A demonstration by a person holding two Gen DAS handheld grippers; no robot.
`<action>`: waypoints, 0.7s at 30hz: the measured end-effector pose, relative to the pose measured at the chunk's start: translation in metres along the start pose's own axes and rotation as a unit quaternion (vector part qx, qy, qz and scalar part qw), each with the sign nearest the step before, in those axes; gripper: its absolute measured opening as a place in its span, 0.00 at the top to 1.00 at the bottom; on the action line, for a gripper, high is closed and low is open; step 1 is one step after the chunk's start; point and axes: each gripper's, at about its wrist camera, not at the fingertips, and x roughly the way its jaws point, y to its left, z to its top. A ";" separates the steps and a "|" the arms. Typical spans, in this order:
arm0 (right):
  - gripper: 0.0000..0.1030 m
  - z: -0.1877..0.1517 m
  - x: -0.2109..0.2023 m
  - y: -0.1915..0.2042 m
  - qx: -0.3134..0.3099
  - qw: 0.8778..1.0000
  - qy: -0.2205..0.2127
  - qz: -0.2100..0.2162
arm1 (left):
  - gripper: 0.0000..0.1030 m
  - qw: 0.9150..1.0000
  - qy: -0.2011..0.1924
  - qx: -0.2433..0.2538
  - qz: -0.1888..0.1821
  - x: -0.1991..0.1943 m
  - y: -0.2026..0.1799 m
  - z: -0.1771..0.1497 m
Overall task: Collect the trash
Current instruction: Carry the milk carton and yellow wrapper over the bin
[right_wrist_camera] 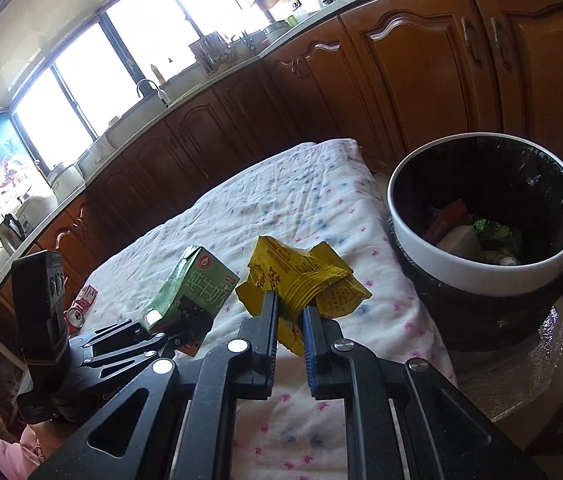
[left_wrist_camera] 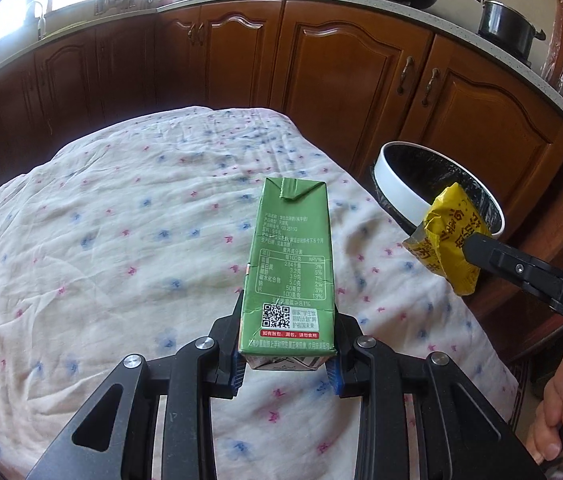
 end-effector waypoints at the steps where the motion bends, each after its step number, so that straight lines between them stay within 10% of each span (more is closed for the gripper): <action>1: 0.89 0.000 -0.005 -0.003 0.000 1.000 -0.003 -0.002 | 0.71 1.000 0.000 0.003 -0.001 0.001 -0.003 0.001; 21: 0.89 0.037 -0.047 -0.070 0.026 0.997 -0.053 -0.051 | 0.71 0.996 0.001 0.072 -0.052 0.026 -0.074 0.062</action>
